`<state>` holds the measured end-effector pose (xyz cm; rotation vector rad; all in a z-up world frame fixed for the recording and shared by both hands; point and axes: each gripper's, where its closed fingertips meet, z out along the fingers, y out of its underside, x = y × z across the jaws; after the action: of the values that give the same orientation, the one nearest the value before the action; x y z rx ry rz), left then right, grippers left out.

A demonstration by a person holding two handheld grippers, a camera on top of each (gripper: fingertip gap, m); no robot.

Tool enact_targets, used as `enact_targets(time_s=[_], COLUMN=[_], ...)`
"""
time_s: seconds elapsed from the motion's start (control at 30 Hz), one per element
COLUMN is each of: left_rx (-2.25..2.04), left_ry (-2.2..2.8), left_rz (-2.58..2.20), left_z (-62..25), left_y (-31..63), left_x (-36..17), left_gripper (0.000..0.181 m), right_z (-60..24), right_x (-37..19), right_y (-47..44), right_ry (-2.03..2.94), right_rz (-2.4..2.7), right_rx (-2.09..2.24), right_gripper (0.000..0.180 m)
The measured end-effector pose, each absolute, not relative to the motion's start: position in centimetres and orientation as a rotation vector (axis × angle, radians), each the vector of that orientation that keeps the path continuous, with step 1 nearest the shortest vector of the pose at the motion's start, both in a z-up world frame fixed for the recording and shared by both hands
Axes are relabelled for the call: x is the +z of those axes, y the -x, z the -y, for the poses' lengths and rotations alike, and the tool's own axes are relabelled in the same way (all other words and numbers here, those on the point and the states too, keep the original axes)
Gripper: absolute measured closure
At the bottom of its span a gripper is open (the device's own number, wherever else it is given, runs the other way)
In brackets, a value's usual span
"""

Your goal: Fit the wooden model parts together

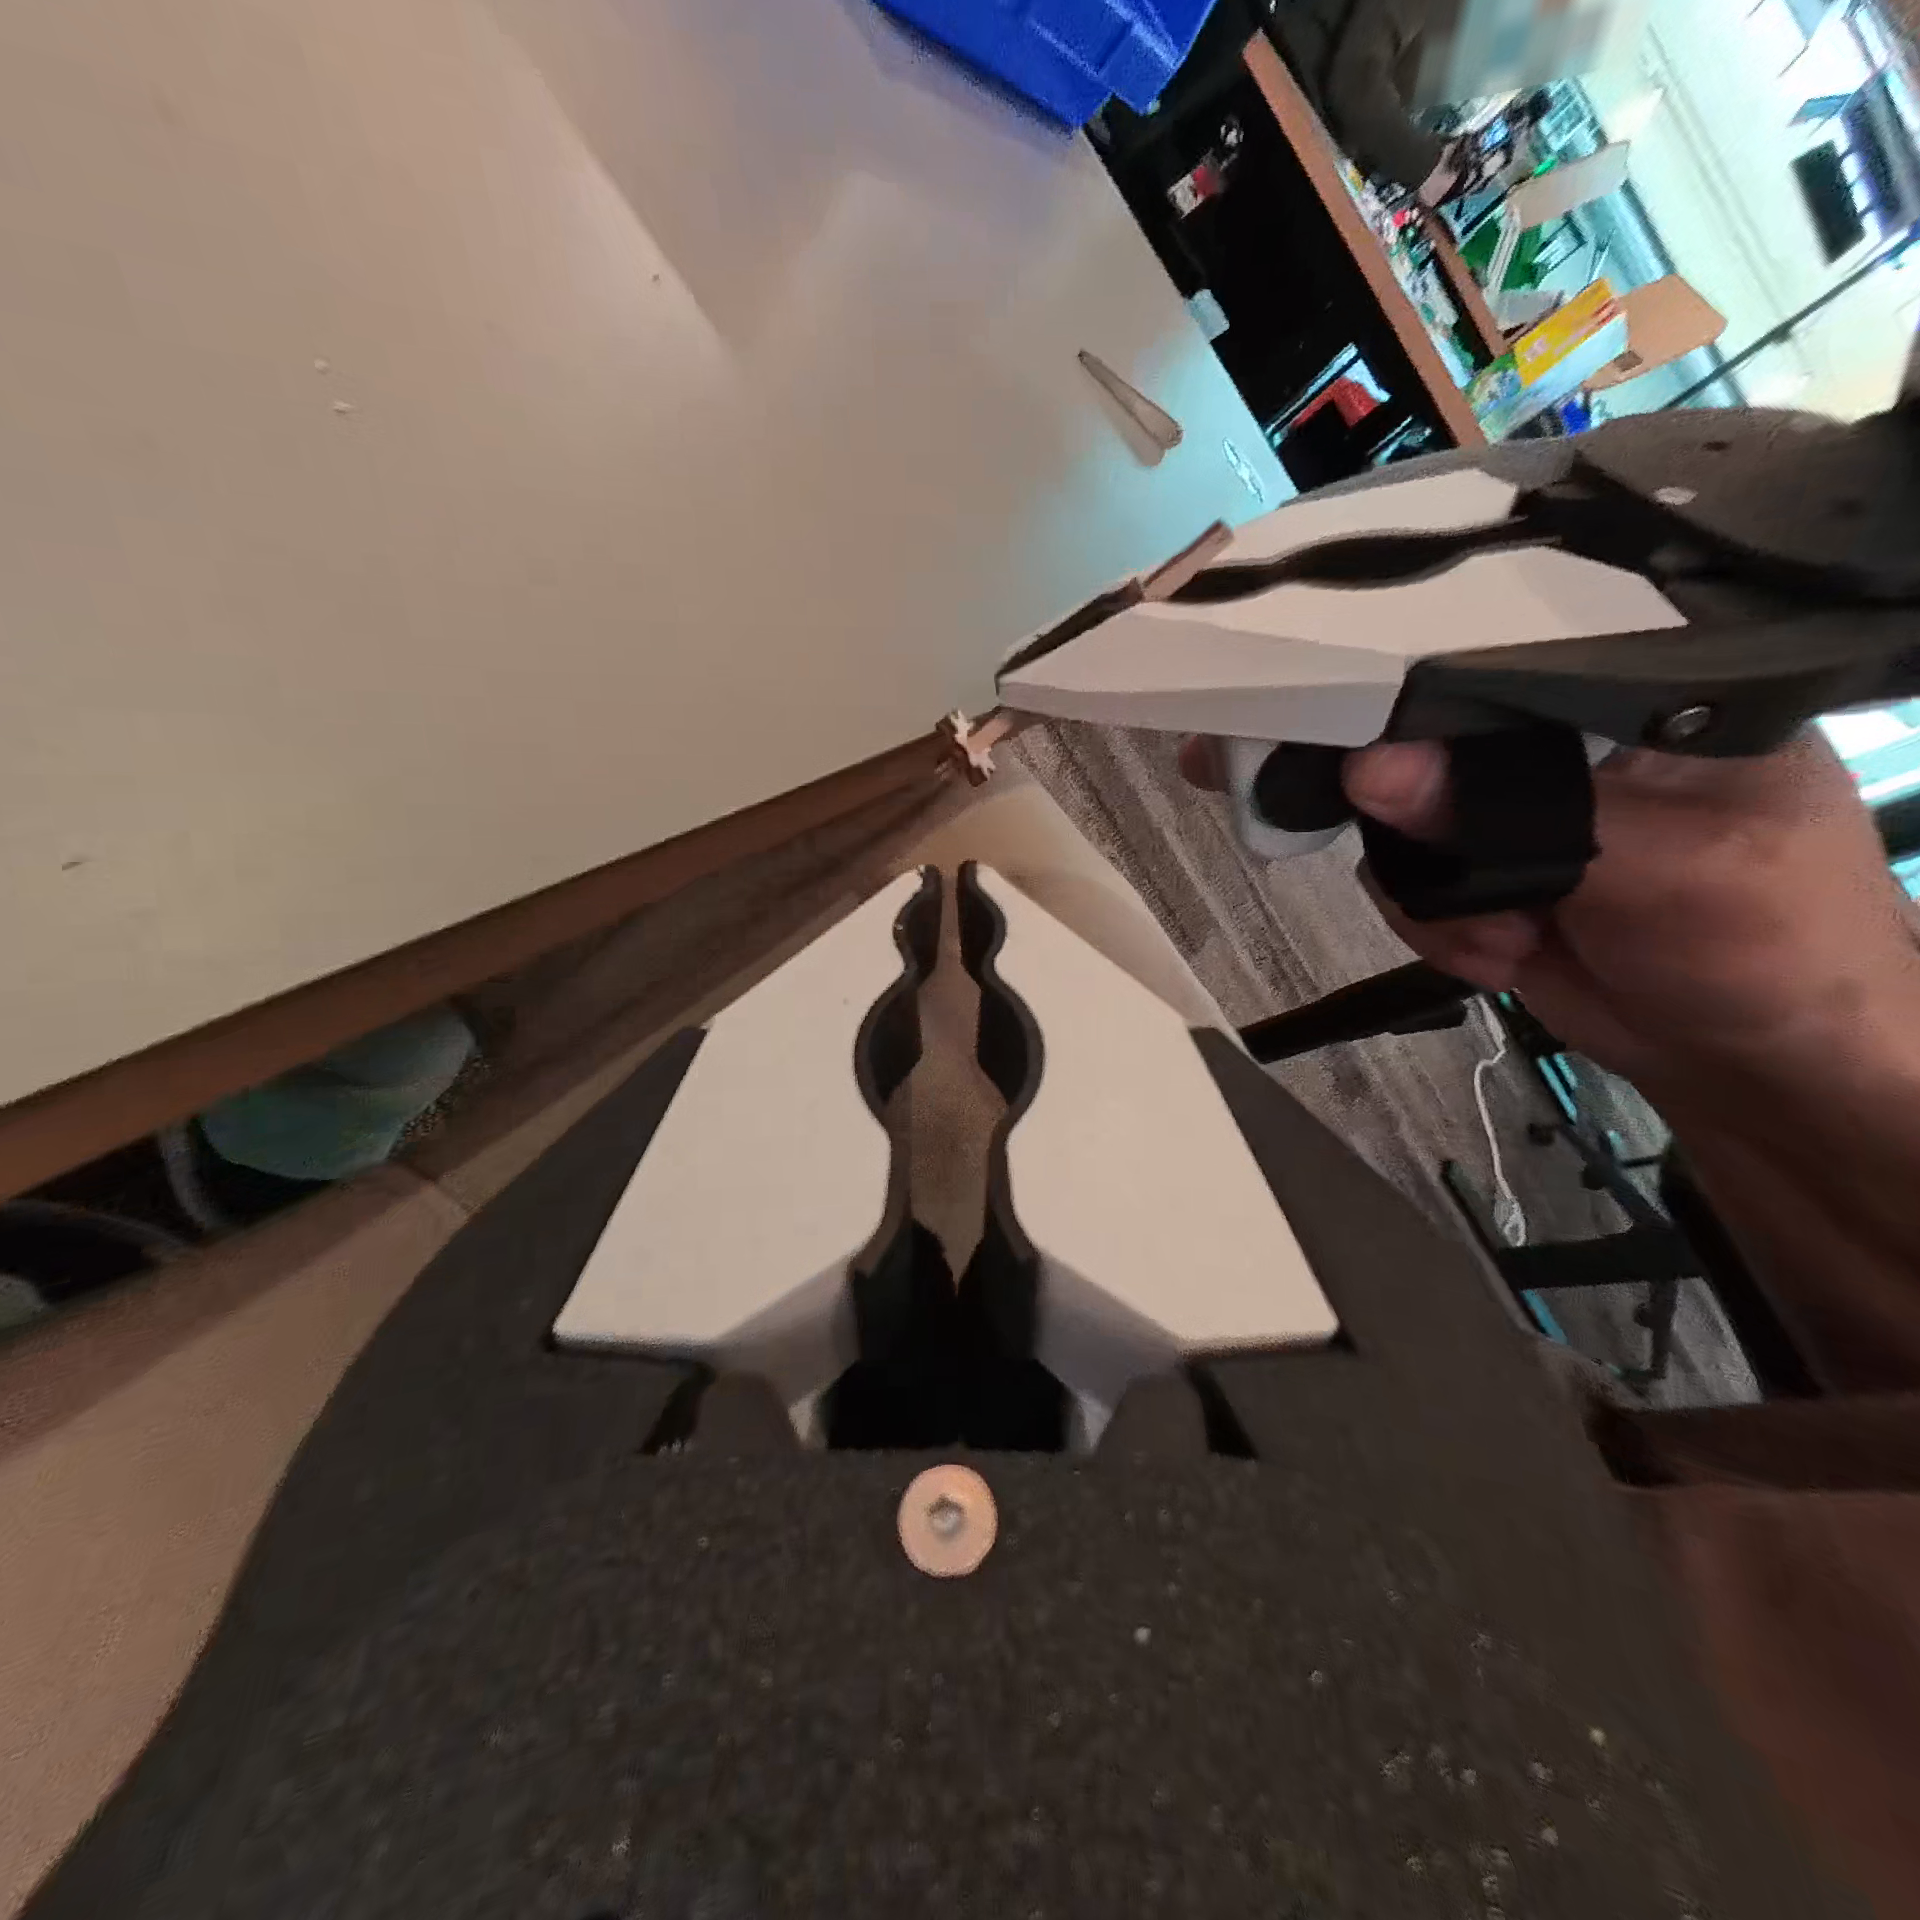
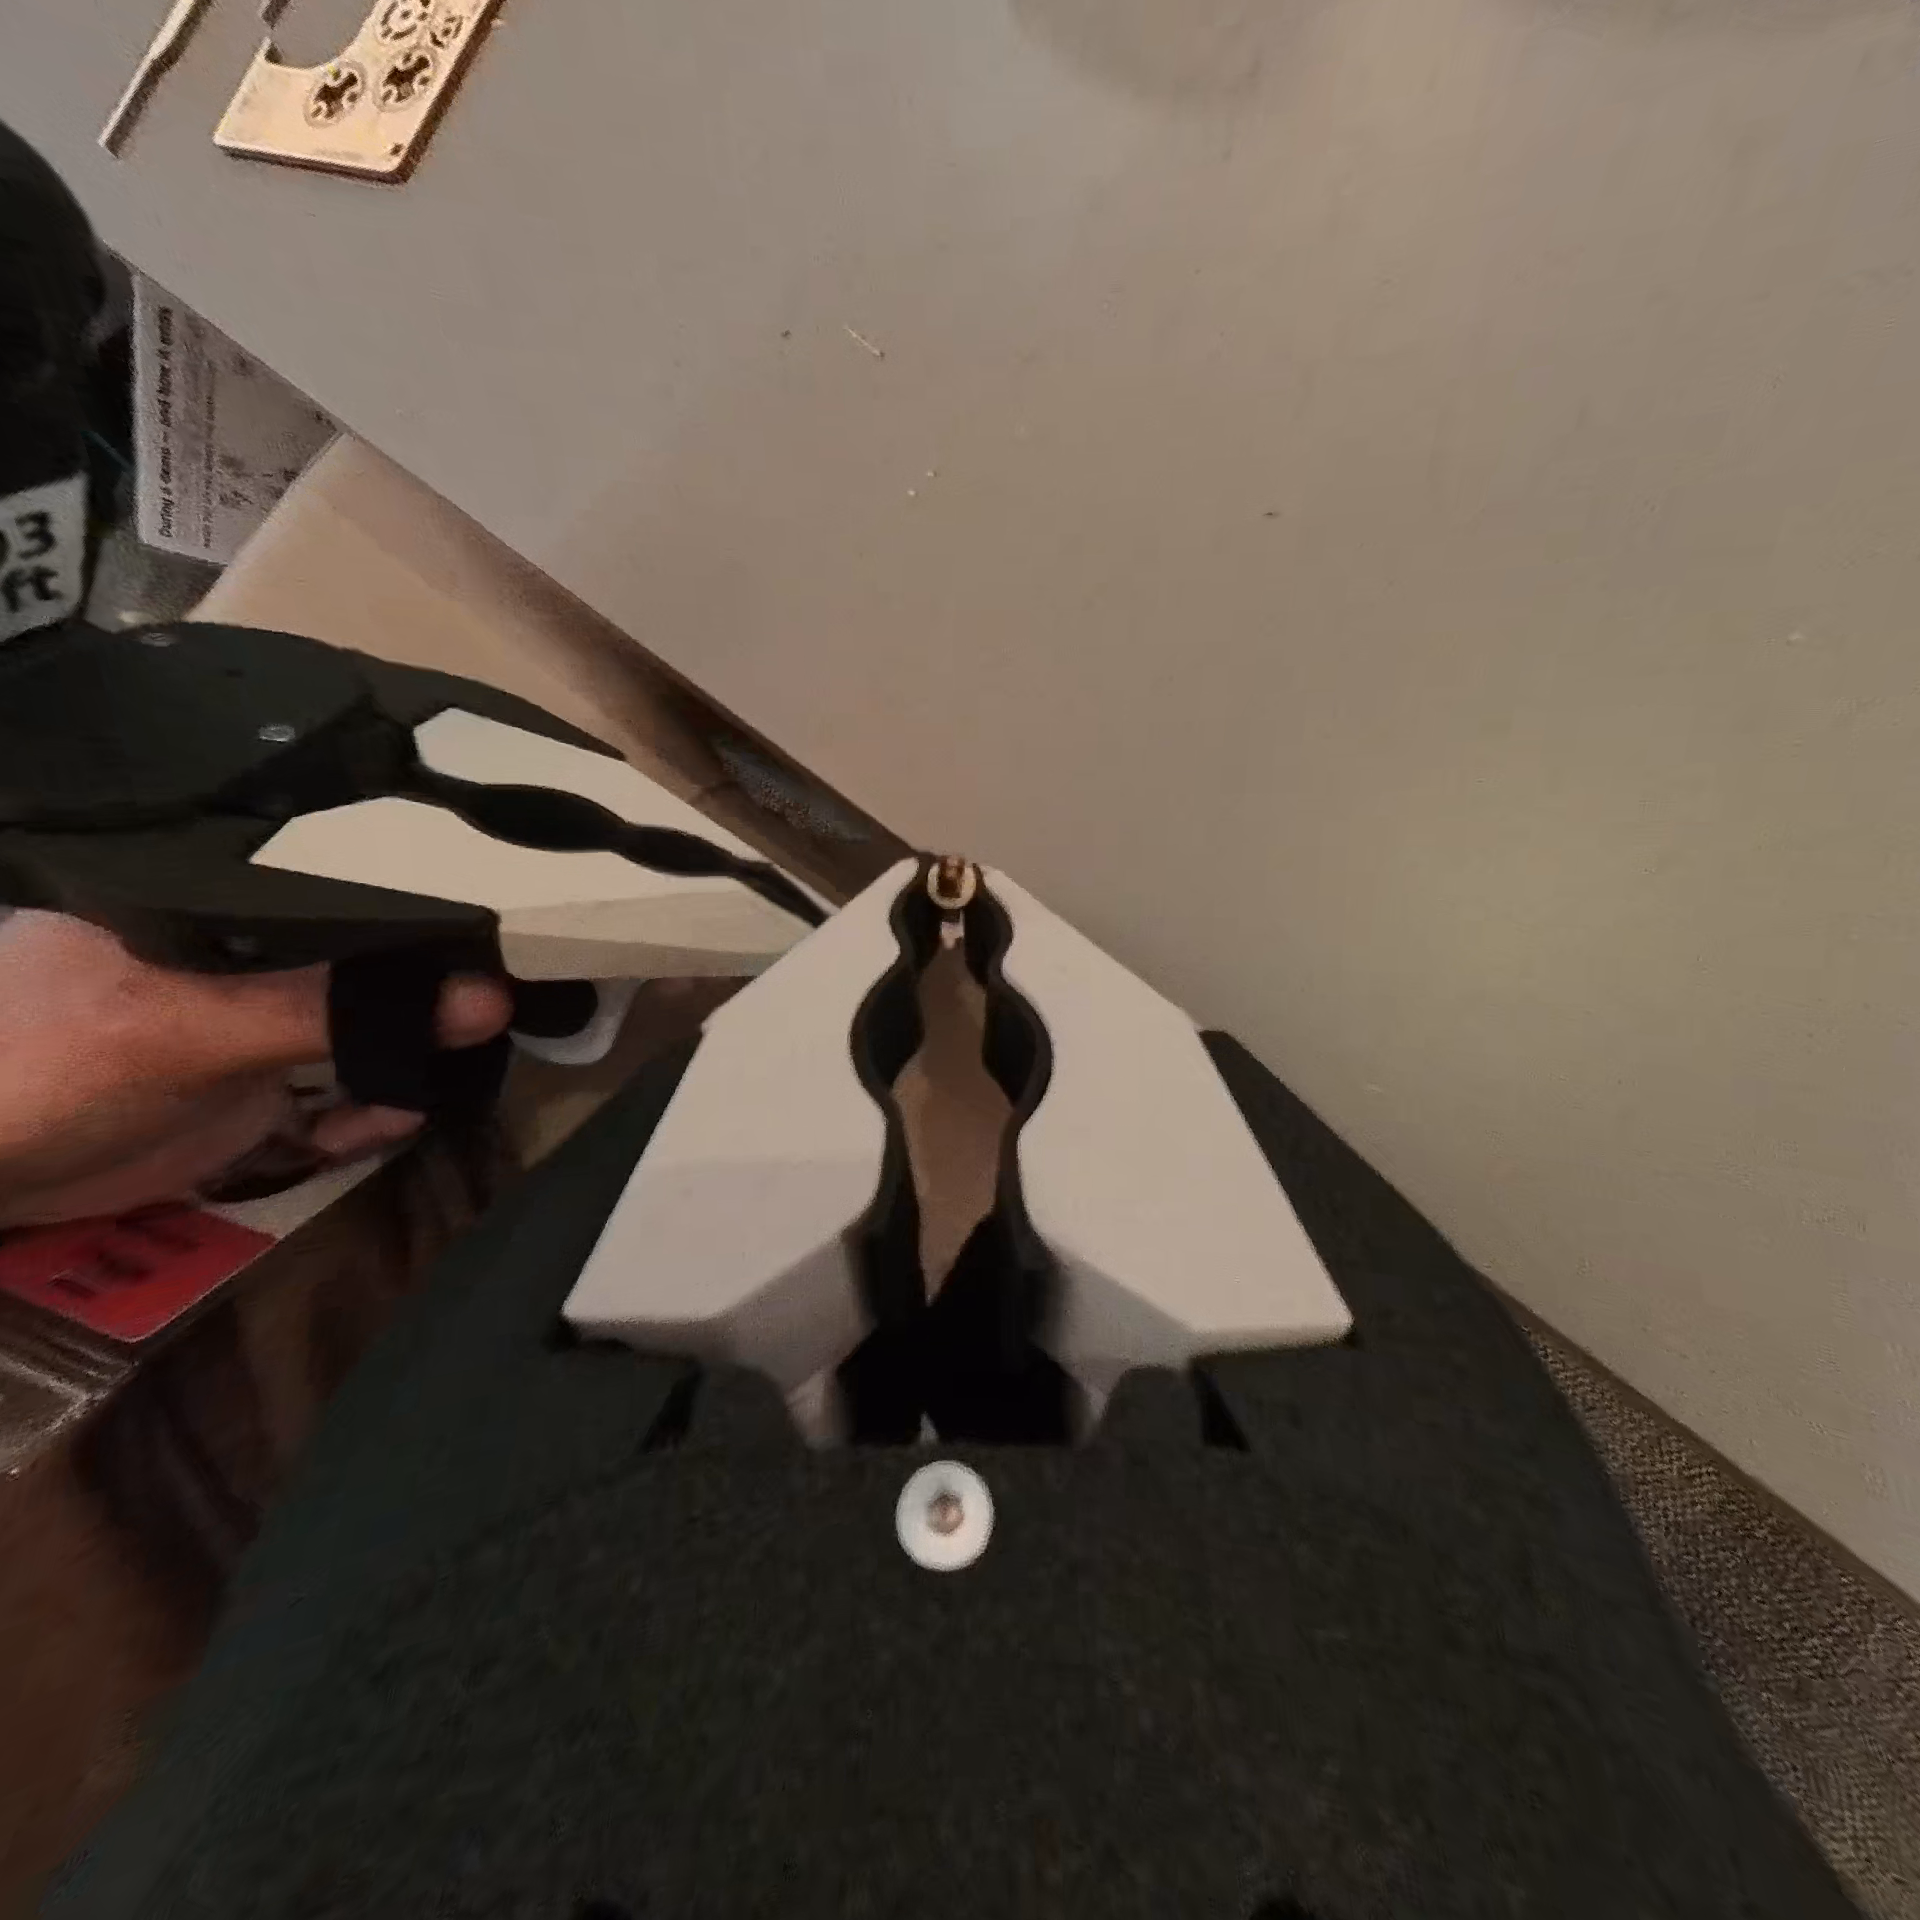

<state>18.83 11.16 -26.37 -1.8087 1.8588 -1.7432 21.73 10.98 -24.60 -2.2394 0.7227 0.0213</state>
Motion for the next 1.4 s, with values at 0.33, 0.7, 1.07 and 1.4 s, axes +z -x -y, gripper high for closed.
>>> enact_targets(time_s=[0.33, 0.7, 1.07, 1.4], left_rx=[-1.67, -1.642, -1.64, -1.627], left_ry=[1.633, 1.599, 1.597, 1.59], left_rz=[-1.959, -1.976, -1.977, -1.98], left_z=[-9.7, -9.7, -9.6, -9.6], left_y=[-19.0, -18.6, -18.5, -18.5], left_x=[-25.5, -25.4, -25.4, -25.3], left_gripper=[0.181, 0.181, 0.181, 0.181], right_z=[-11.3, -10.8, -10.8, -10.7], right_x=[-23.5, -23.9, -24.7, -23.9], right_y=[-21.3, -22.3, -22.0, -21.9], right_ry=[2.228, 2.275, 2.292, 2.331], right_rz=[-0.779, -0.814, -0.818, -0.772], right_rx=[0.055, -0.027, 0.005, -0.079], right_gripper=[0.177, 0.177, 0.177, 0.177])
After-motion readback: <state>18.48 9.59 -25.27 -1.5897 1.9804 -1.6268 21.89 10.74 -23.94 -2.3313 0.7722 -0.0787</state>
